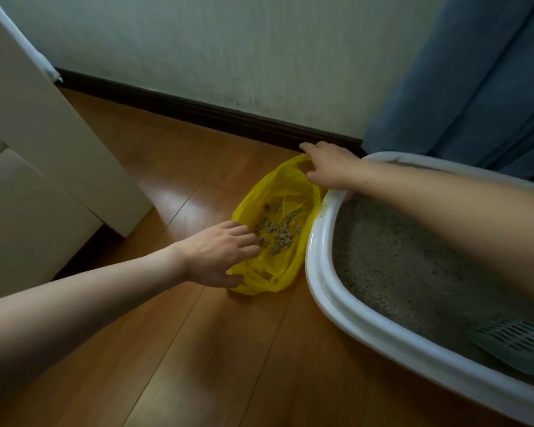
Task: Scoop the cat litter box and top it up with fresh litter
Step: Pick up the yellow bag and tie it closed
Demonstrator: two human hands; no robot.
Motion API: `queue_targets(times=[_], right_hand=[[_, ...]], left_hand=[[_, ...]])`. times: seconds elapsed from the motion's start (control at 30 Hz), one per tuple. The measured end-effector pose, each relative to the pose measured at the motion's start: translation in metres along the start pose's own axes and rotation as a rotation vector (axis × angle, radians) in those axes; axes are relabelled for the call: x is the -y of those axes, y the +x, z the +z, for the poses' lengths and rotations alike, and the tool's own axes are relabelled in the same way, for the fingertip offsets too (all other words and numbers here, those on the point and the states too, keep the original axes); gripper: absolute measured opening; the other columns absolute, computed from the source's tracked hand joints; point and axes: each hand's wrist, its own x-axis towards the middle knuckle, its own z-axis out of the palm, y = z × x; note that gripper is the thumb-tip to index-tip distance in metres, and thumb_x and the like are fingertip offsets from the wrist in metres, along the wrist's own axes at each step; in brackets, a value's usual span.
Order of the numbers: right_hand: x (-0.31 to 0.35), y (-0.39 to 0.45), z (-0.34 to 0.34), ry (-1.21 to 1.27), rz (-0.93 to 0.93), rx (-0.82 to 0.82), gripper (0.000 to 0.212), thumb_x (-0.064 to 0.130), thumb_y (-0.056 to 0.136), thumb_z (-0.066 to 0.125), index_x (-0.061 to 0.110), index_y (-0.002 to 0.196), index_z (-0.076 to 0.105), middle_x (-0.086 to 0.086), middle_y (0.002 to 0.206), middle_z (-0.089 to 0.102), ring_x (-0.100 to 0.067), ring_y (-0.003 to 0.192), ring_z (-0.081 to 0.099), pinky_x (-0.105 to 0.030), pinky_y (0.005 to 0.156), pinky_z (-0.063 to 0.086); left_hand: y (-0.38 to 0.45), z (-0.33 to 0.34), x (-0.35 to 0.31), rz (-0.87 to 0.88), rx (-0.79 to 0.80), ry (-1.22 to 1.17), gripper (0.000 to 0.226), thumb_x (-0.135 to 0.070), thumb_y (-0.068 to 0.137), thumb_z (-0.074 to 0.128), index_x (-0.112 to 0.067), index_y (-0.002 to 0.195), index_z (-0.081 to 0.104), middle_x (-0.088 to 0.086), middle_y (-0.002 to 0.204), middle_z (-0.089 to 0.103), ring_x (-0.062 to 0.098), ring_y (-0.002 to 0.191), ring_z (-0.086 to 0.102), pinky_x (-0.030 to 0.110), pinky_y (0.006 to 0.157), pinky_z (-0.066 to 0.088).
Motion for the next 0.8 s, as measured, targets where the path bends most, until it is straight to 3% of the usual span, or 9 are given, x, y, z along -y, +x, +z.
queue_targets(times=[0.07, 0.13, 0.2, 0.27, 0.37, 0.5, 0.63, 0.73, 0.8], right_hand=[[-0.002, 0.008, 0.011, 0.043, 0.086, 0.088, 0.077, 0.031, 0.092, 0.052, 0.017, 0.154, 0.008, -0.015, 0.139, 0.045, -0.033, 0.117, 0.053, -0.038, 0.086, 0.048], [0.000, 0.011, 0.022, 0.088, 0.133, 0.155, 0.078, 0.029, 0.093, 0.053, 0.015, 0.153, 0.007, -0.016, 0.140, 0.045, -0.033, 0.117, 0.054, -0.035, 0.084, 0.047], [0.002, 0.013, 0.030, 0.101, 0.117, 0.114, 0.066, 0.023, 0.092, 0.055, 0.008, 0.148, 0.024, -0.017, 0.138, 0.047, -0.032, 0.117, 0.053, -0.033, 0.079, 0.044], [0.004, 0.012, 0.035, 0.127, 0.078, 0.037, 0.040, 0.016, 0.091, 0.055, 0.005, 0.129, 0.045, -0.015, 0.123, 0.054, -0.029, 0.103, 0.056, -0.031, 0.071, 0.040], [0.008, 0.009, 0.036, 0.246, 0.064, -0.012, 0.024, 0.017, 0.090, 0.055, 0.006, 0.112, 0.054, -0.012, 0.108, 0.059, -0.026, 0.092, 0.058, -0.037, 0.072, 0.049], [0.017, 0.002, 0.019, 0.480, 0.033, -0.080, 0.032, 0.021, 0.088, 0.061, 0.011, 0.118, 0.056, -0.006, 0.104, 0.060, -0.021, 0.091, 0.060, -0.040, 0.080, 0.053], [0.017, -0.002, -0.006, 0.555, 0.005, -0.173, 0.026, 0.019, 0.087, 0.062, 0.015, 0.112, 0.059, -0.001, 0.098, 0.059, -0.016, 0.085, 0.057, -0.029, 0.067, 0.048], [0.023, -0.009, -0.027, 0.585, -0.003, -0.210, 0.013, 0.018, 0.087, 0.062, 0.018, 0.099, 0.061, 0.003, 0.082, 0.057, -0.010, 0.071, 0.053, -0.021, 0.055, 0.038], [0.021, -0.018, -0.043, 0.616, 0.009, -0.261, 0.008, 0.016, 0.086, 0.064, 0.018, 0.093, 0.061, 0.004, 0.075, 0.056, -0.009, 0.067, 0.051, -0.026, 0.057, 0.037]], left_hand=[[-0.006, 0.009, 0.001, 0.041, 0.106, 0.071, 0.047, -0.052, 0.069, 0.062, -0.023, 0.107, 0.060, -0.005, 0.101, 0.059, 0.019, 0.101, 0.052, 0.037, 0.101, 0.033], [-0.010, 0.018, -0.001, 0.065, 0.162, 0.125, 0.048, -0.047, 0.064, 0.068, -0.025, 0.106, 0.061, -0.005, 0.103, 0.061, 0.020, 0.105, 0.053, 0.039, 0.108, 0.024], [-0.011, 0.030, -0.002, 0.113, 0.151, 0.191, 0.040, -0.027, 0.065, 0.069, -0.022, 0.104, 0.061, -0.003, 0.102, 0.063, 0.022, 0.106, 0.055, 0.045, 0.112, 0.020], [-0.011, 0.037, -0.005, 0.153, 0.100, 0.232, 0.035, -0.009, 0.067, 0.068, -0.020, 0.098, 0.059, -0.003, 0.094, 0.063, 0.022, 0.100, 0.058, 0.048, 0.114, 0.026], [-0.008, 0.040, -0.004, 0.144, -0.028, 0.186, 0.035, -0.005, 0.067, 0.075, -0.019, 0.096, 0.061, -0.002, 0.086, 0.062, 0.021, 0.090, 0.061, 0.047, 0.111, 0.035], [-0.005, 0.026, 0.002, 0.001, -0.180, 0.029, 0.035, -0.010, 0.072, 0.078, -0.018, 0.103, 0.064, -0.003, 0.091, 0.066, 0.021, 0.090, 0.064, 0.045, 0.109, 0.038], [-0.007, 0.004, 0.018, -0.140, -0.291, -0.112, 0.036, -0.012, 0.075, 0.079, -0.015, 0.107, 0.063, 0.001, 0.099, 0.065, 0.025, 0.096, 0.060, 0.045, 0.105, 0.039], [-0.005, -0.021, 0.020, -0.365, -0.443, -0.146, 0.031, -0.006, 0.074, 0.077, -0.013, 0.102, 0.067, 0.010, 0.104, 0.060, 0.030, 0.098, 0.051, 0.046, 0.085, 0.047], [-0.005, -0.033, 0.014, -0.535, -0.563, -0.174, 0.030, -0.004, 0.071, 0.078, -0.014, 0.099, 0.070, 0.013, 0.105, 0.054, 0.029, 0.096, 0.044, 0.042, 0.076, 0.046]])
